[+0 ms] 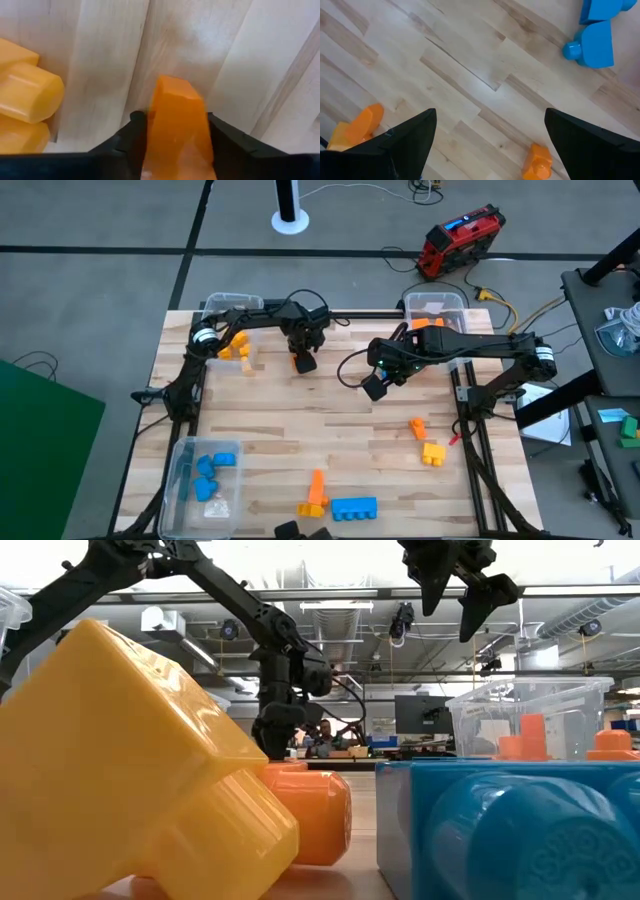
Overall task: Sort blocks
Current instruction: Put the top left orange game piece into the top right transparent bin
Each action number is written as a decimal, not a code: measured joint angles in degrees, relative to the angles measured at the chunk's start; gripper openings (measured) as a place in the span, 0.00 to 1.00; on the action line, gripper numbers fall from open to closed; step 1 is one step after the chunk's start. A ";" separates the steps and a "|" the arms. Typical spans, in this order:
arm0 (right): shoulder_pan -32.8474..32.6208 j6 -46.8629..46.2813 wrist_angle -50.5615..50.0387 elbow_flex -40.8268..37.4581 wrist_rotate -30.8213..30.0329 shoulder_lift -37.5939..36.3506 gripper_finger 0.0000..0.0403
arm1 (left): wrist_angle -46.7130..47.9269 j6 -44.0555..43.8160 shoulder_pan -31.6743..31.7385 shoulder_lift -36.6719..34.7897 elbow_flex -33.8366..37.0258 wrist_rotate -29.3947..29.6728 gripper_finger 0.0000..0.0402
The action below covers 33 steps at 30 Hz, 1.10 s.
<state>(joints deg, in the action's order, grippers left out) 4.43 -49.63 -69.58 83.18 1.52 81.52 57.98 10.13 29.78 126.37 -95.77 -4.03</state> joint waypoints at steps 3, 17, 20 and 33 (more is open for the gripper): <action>0.00 0.26 0.02 0.00 0.00 0.00 0.90 | 0.86 -0.28 -0.07 0.02 -0.66 -0.04 0.34; 0.52 -6.89 5.23 -0.17 -1.83 0.02 0.90 | 10.73 0.48 -4.19 -1.58 -14.49 -9.11 0.35; 1.38 -8.55 8.76 -0.22 -3.75 0.02 0.90 | 10.88 0.85 -6.66 -1.68 -19.65 -9.14 0.35; 3.23 -8.24 12.98 -0.33 -8.69 -1.19 0.90 | 10.57 2.84 -14.73 -1.59 -36.48 -6.39 0.36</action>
<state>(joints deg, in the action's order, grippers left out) 7.66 -57.87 -56.60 82.85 -7.17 80.32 68.55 12.97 15.05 124.77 -132.25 -10.42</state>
